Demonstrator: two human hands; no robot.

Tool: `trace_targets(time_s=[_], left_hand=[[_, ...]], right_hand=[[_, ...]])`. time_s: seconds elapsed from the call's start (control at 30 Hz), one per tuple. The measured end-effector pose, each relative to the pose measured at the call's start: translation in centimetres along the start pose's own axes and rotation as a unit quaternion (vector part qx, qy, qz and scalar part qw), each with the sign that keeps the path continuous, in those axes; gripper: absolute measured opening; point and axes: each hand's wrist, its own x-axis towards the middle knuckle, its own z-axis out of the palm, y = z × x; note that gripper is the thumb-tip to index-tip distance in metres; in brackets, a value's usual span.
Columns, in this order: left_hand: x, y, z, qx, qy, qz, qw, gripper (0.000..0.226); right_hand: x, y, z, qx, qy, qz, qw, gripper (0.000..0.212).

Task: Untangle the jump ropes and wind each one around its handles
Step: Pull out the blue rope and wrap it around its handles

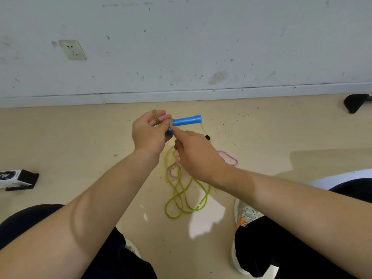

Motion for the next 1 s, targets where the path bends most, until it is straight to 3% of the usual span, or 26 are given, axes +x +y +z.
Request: trace_targets(time_s=[0.2,0.3,0.37,0.43,0.5,0.6,0.77,1.0], left_hand=[[0.3,0.9,-0.4,-0.099,-0.014,-0.134,0.986,0.02],[0.4,1.3,-0.7,-0.107,-0.028,-0.14,0.984,0.014],[0.6,1.2,-0.9,-0.101,-0.03,-0.126,0.986,0.029],[0.8,1.2,-1.1,-0.091,-0.021,-0.111,0.989,0.039],[1.0,1.4,-1.2,-0.093,-0.012,-0.103,0.99,0.039],[1.5,2.1,-1.7,-0.105,-0.024,-0.106,0.988,0.034],[1.5,2.9,-2.9,-0.045,-0.165,-0.12,0.978,0.026],[0.5,3.2,-2.8,0.165,-0.323,-0.038,0.931,0.027]], right_hand=[[-0.5,0.7,1.1,-0.128,-0.021,-0.075,0.989,0.064],[-0.3,0.9,1.1,-0.147,-0.012,-0.073,0.986,0.065],[-0.3,1.0,1.3,-0.141,0.006,-0.075,0.987,0.06],[-0.5,1.0,1.3,-0.098,0.039,-0.073,0.992,0.046],[-0.7,0.8,1.2,0.017,0.077,-0.036,0.996,0.028],[-0.4,1.4,0.7,0.143,0.031,0.079,0.986,0.026],[1.2,4.2,-2.7,0.126,-0.111,0.125,0.978,0.036],[3.0,5.8,-6.0,0.155,-0.152,0.133,0.967,0.044]])
